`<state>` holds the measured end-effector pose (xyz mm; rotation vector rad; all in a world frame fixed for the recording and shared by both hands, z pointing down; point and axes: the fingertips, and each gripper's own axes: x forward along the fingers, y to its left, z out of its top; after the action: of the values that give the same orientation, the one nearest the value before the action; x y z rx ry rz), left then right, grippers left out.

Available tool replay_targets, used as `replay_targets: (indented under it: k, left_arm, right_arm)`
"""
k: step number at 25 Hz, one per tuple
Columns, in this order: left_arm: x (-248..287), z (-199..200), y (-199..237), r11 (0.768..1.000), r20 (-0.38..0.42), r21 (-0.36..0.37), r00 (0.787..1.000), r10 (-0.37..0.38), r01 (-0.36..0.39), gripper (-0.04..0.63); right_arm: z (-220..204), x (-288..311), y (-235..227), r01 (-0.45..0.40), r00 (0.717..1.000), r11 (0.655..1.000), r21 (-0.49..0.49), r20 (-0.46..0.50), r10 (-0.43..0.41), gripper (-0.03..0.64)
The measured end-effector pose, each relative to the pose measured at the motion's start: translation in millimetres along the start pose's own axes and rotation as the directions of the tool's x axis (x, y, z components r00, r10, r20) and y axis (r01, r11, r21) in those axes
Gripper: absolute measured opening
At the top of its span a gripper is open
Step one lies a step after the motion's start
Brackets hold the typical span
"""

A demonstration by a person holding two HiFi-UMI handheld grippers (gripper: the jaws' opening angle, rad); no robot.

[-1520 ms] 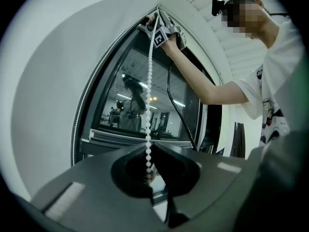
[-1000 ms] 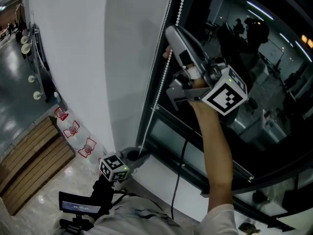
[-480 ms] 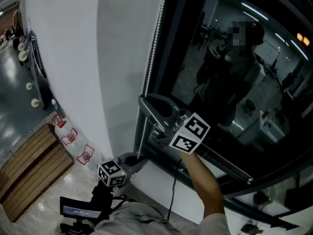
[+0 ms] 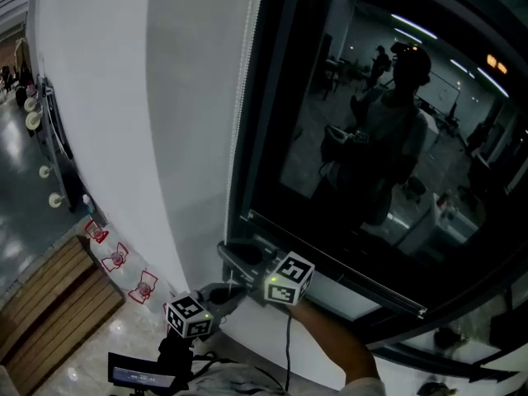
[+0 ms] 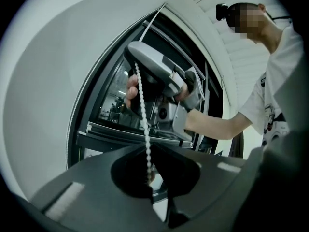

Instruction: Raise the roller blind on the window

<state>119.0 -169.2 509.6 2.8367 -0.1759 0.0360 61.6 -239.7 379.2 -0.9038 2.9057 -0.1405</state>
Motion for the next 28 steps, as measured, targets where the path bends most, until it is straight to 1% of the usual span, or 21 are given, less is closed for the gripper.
replay_targets:
  k: [3, 5, 9, 12, 13, 14, 17, 21, 24, 28]
  left_arm:
    - [2.6, -1.9, 2.7, 1.000, -0.002, -0.009, 1.000, 0.007, -0.007, -0.002]
    - [4.6, 1.3, 5.6, 1.000, -0.002, -0.008, 1.000, 0.012, -0.012, -0.002]
    - [5.4, 1.0, 4.4, 1.000, -0.013, -0.001, 1.000, 0.014, -0.014, -0.002]
    - [7.1, -2.2, 2.6, 1.000, -0.025, 0.011, 1.000, 0.015, -0.015, -0.002]
    - [7.2, -3.3, 2.4, 1.000, -0.027, 0.013, 1.000, 0.015, -0.015, -0.002]
    - [7.3, -4.2, 2.9, 1.000, -0.027, 0.015, 1.000, 0.016, -0.015, -0.002]
    - [8.0, -1.4, 4.5, 1.000, -0.020, 0.021, 1.000, 0.016, -0.016, -0.002]
    - [8.6, 3.4, 4.0, 1.000, -0.013, 0.023, 1.000, 0.016, -0.016, -0.002]
    - [8.8, 3.1, 2.7, 1.000, -0.015, 0.023, 1.000, 0.015, -0.014, -0.002]
    - [7.7, 7.4, 4.8, 0.999, -0.010, 0.031, 1.000, 0.014, -0.013, -0.002]
  right_arm:
    - [-37.0, -5.0, -2.2, 0.008, 0.998, 0.999, 0.046, -0.058, -0.006, 0.012]
    - [-48.7, -8.5, -7.3, 0.021, 0.997, 0.998, 0.066, -0.072, -0.017, 0.012]
    - [-49.5, -13.8, -10.6, 0.030, 0.999, 0.994, 0.109, -0.042, -0.025, 0.014]
    - [-42.9, -16.0, -8.7, 0.003, 1.000, 0.993, 0.120, -0.025, 0.000, 0.019]
    - [-38.6, -15.7, -6.8, -0.014, 1.000, 0.992, 0.123, -0.021, 0.017, 0.040]
    - [-31.2, -14.9, -5.2, -0.034, 0.999, 0.992, 0.125, -0.010, 0.036, 0.067]
    - [10.6, -11.4, -5.4, -0.087, 0.995, 0.991, 0.105, 0.063, 0.081, 0.090]
    - [88.3, -3.4, -3.4, -0.118, 0.981, 0.993, 0.016, 0.157, 0.115, 0.095]
    - [140.7, 0.3, 1.8, -0.147, 0.964, 0.988, -0.052, 0.216, 0.155, 0.094]
    - [199.8, 8.9, 12.5, -0.174, 0.947, 0.971, -0.165, 0.242, 0.211, 0.094]
